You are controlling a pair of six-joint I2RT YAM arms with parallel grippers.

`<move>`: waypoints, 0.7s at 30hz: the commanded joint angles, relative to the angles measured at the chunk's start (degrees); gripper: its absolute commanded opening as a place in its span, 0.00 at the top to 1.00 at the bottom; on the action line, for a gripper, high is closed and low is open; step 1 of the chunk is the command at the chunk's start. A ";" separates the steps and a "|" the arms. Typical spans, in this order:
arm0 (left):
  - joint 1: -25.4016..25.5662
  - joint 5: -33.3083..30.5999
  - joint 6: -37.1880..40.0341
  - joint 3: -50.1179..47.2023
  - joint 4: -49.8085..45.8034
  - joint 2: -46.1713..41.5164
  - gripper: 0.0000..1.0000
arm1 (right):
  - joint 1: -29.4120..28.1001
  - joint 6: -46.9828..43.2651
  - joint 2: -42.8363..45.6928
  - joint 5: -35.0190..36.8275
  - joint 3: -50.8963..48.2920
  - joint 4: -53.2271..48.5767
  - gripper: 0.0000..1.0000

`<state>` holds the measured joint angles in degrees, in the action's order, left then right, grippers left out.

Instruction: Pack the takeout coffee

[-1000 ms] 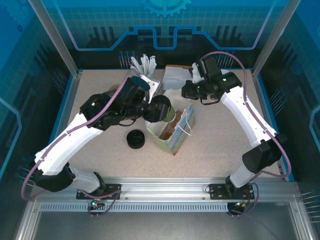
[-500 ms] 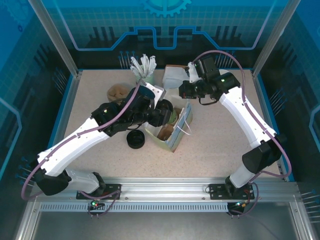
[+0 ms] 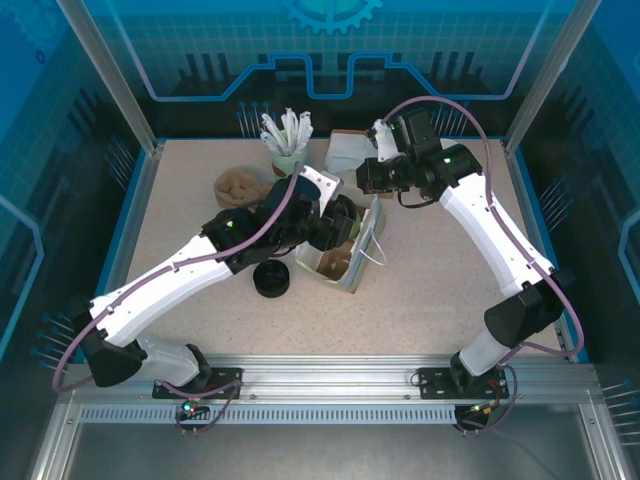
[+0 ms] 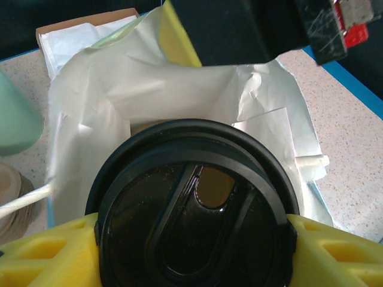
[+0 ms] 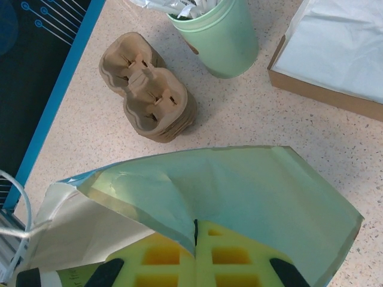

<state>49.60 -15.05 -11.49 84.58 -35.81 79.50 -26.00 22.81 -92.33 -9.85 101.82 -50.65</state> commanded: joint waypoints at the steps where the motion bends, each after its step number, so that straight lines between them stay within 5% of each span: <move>1: -0.43 -2.92 2.02 -0.50 3.69 1.02 0.34 | -0.55 -1.17 1.20 -1.10 -0.74 1.97 1.00; 9: -0.46 -6.46 2.15 -8.80 10.22 -1.09 0.33 | -0.54 -0.46 -2.03 -3.87 2.43 1.14 1.00; 21: -0.47 -9.76 -1.37 -9.08 9.80 0.53 0.34 | -0.63 -3.00 -5.58 -9.43 6.71 -0.78 1.00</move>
<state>49.54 -21.96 -10.70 75.05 -27.20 80.03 -26.00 21.50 -98.08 -15.77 107.50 -51.92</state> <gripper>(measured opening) 0.665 0.034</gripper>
